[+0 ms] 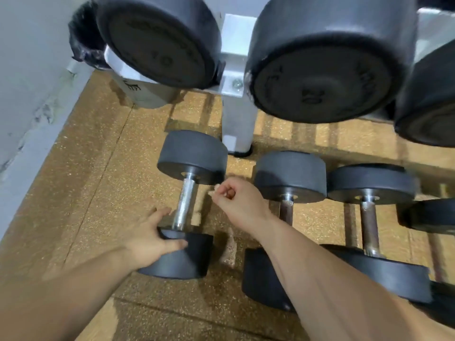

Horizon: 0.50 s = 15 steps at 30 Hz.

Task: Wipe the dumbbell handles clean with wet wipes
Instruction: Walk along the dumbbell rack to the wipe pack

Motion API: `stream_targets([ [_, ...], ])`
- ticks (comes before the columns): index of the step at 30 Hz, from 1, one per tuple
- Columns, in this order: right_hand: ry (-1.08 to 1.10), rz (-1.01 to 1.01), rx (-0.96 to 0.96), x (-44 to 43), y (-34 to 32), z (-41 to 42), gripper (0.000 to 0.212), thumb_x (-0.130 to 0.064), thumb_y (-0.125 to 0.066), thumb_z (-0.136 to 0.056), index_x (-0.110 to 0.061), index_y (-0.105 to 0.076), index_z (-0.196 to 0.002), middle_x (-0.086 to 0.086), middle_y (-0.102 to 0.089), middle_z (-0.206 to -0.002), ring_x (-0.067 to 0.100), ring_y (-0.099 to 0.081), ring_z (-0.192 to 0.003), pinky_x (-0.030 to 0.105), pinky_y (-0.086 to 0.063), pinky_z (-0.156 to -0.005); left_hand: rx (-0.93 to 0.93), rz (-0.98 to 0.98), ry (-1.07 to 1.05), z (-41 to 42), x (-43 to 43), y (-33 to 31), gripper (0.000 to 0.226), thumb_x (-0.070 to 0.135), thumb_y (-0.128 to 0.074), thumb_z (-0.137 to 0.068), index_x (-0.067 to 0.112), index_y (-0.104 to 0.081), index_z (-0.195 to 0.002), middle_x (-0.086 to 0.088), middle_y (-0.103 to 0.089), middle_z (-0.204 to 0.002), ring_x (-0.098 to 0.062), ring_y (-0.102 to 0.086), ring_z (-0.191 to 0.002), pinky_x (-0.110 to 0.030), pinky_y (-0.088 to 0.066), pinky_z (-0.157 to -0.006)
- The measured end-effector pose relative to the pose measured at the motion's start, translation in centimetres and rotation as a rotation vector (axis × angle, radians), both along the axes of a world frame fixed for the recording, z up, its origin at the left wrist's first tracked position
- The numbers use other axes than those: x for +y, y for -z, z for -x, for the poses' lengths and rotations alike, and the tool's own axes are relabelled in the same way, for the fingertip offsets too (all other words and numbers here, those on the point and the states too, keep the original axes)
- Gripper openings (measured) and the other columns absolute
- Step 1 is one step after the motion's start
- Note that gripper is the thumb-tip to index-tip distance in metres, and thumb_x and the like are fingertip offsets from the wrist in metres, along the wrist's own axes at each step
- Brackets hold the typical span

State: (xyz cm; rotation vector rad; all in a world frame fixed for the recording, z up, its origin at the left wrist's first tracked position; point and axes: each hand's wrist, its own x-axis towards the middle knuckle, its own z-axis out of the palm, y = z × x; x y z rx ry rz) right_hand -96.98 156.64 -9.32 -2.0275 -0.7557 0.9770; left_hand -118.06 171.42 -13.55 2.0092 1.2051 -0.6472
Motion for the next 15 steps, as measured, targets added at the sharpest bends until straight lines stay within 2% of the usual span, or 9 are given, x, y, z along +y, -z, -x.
stream_targets([
  [3, -0.042, 0.087, 0.026, -1.1, -3.2, -0.5, 0.007, -0.037, -0.067, -0.090, -0.032, -0.061, -0.091, -0.012, -0.061, -0.085, 0.007, -0.059, -0.079, 0.028, -0.048, -0.070, 0.135, -0.120, 0.091, -2.2, -2.1, -2.1, 0.131, 0.095, -0.060, -0.039, 0.041, -0.026, -0.154, -0.002, -0.032, -0.161, -0.033, -0.038, -0.142, -0.047, -0.039, -0.111],
  [6, -0.058, 0.096, 0.000, -1.7, -6.8, -0.8, 0.011, -0.039, -0.068, -0.089, -0.032, -0.061, -0.093, -0.012, -0.061, -0.084, 0.010, -0.059, -0.082, 0.032, -0.052, -0.076, 0.147, -0.163, 0.083, -4.7, -4.1, -6.1, 0.112, 0.088, -0.061, -0.055, 0.037, -0.035, -0.150, -0.005, -0.045, -0.150, -0.031, -0.043, -0.135, -0.042, -0.043, -0.105],
  [8, -0.049, 0.074, -0.020, -2.0, -9.4, -0.9, 0.011, -0.037, -0.068, -0.089, -0.030, -0.061, -0.094, -0.013, -0.058, -0.082, 0.008, -0.057, -0.081, 0.029, -0.048, -0.074, 0.015, -0.073, -0.049, -6.0, -5.5, -9.1, 0.076, 0.073, -0.070, -0.071, 0.039, -0.047, -0.135, -0.001, -0.059, -0.130, -0.026, -0.058, -0.115, -0.034, -0.048, -0.089],
  [9, -0.039, 0.073, -0.030, -2.2, -10.7, -1.0, 0.010, -0.036, -0.069, -0.089, -0.030, -0.062, -0.093, -0.014, -0.058, -0.081, 0.006, -0.056, -0.080, 0.027, -0.046, -0.072, -0.097, 0.032, -0.178, -6.7, -6.1, -10.8, 0.058, 0.064, -0.074, -0.076, 0.042, -0.048, -0.123, 0.001, -0.063, -0.122, -0.024, -0.064, -0.104, -0.034, -0.051, -0.083],
  [11, -0.023, 0.080, -0.037, -2.8, -13.7, -1.0, 0.009, -0.036, -0.069, -0.089, -0.033, -0.061, -0.092, -0.015, -0.057, -0.081, 0.003, -0.055, -0.078, 0.020, -0.039, -0.067, -0.320, 0.234, -0.462, -7.4, -7.2, -14.6, 0.036, 0.043, -0.077, -0.085, 0.037, -0.054, -0.112, -0.002, -0.069, -0.113, -0.019, -0.070, -0.089, -0.033, -0.055, -0.074],
  [13, 0.021, 0.085, 0.002, -3.4, -16.7, -0.7, 0.008, -0.035, -0.069, -0.090, -0.034, -0.061, -0.092, -0.017, -0.057, -0.081, 0.001, -0.054, -0.076, 0.014, -0.035, -0.062, -0.457, 0.356, -0.614, -7.8, -7.7, -19.1, 0.023, 0.027, -0.071, -0.094, 0.027, -0.063, -0.115, -0.002, -0.073, -0.101, -0.008, -0.070, -0.079, -0.025, -0.052, -0.066],
  [15, 0.020, 0.096, 0.034, -4.4, -19.7, -0.7, 0.005, -0.035, -0.066, -0.093, -0.032, -0.063, -0.096, -0.016, -0.059, -0.083, 0.000, -0.055, -0.077, 0.010, -0.036, -0.058, -0.492, 0.436, -0.688, -8.4, -8.5, -23.4, 0.024, 0.030, -0.065, -0.097, 0.027, -0.066, -0.121, 0.000, -0.076, -0.102, -0.012, -0.072, -0.088, -0.031, -0.052, -0.074],
])
